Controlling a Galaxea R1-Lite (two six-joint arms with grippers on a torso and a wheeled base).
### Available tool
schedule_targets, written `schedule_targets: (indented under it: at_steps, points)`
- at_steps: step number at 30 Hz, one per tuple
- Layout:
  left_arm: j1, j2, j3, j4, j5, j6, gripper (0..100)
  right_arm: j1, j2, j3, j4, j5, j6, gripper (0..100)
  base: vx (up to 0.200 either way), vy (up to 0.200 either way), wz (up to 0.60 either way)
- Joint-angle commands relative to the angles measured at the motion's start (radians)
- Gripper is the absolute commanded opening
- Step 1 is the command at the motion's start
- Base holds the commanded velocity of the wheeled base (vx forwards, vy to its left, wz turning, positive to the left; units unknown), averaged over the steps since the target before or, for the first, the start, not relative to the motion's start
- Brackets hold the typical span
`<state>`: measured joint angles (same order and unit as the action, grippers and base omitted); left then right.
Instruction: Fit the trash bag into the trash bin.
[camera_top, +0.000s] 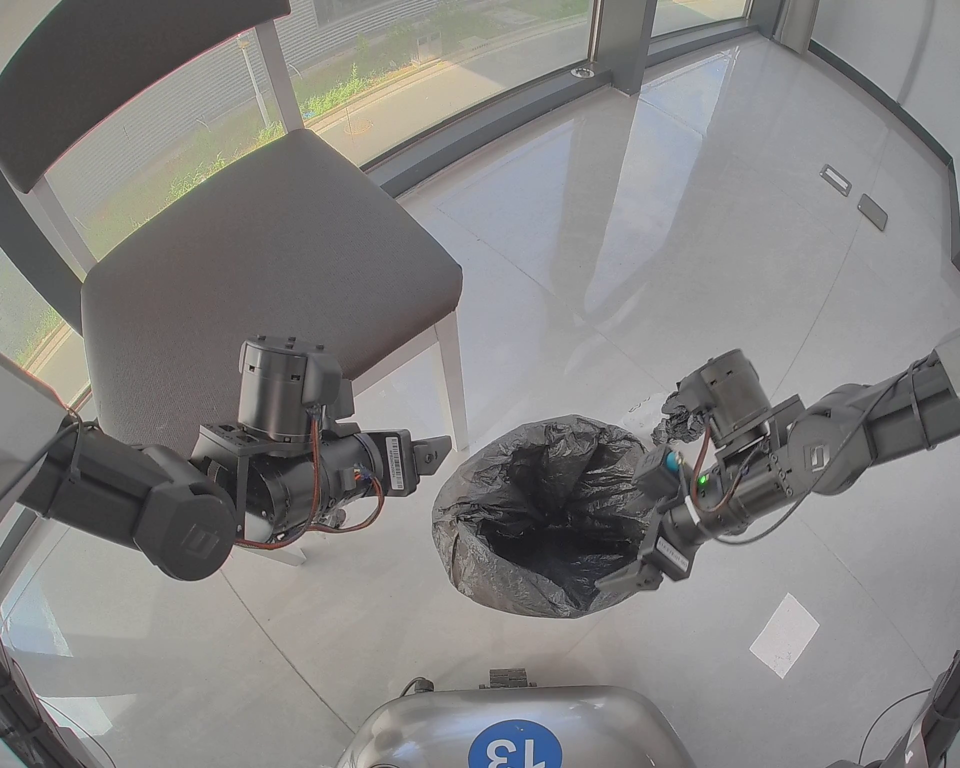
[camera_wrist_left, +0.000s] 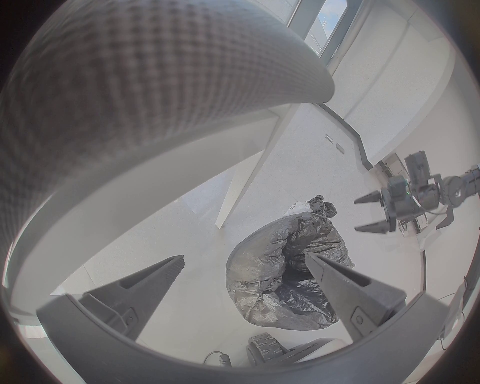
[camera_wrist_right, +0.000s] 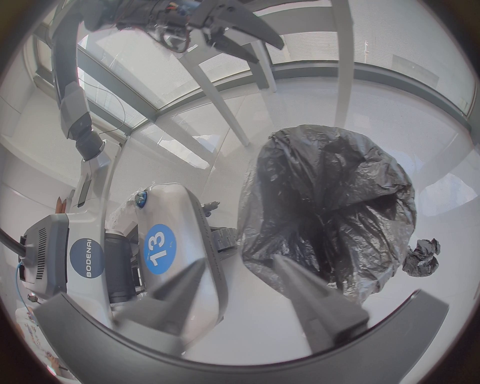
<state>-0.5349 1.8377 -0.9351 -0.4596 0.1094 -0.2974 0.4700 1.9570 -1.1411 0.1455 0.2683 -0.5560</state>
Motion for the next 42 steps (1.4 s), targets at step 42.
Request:
schedule_targets:
  at_steps: [42]
  points:
    - [0.007, 0.015, -0.024, 0.004, 0.013, 0.070, 100, -0.419, 0.508, -0.747, -0.205, -0.113, 0.028, 100, 0.000, 0.000, 0.00]
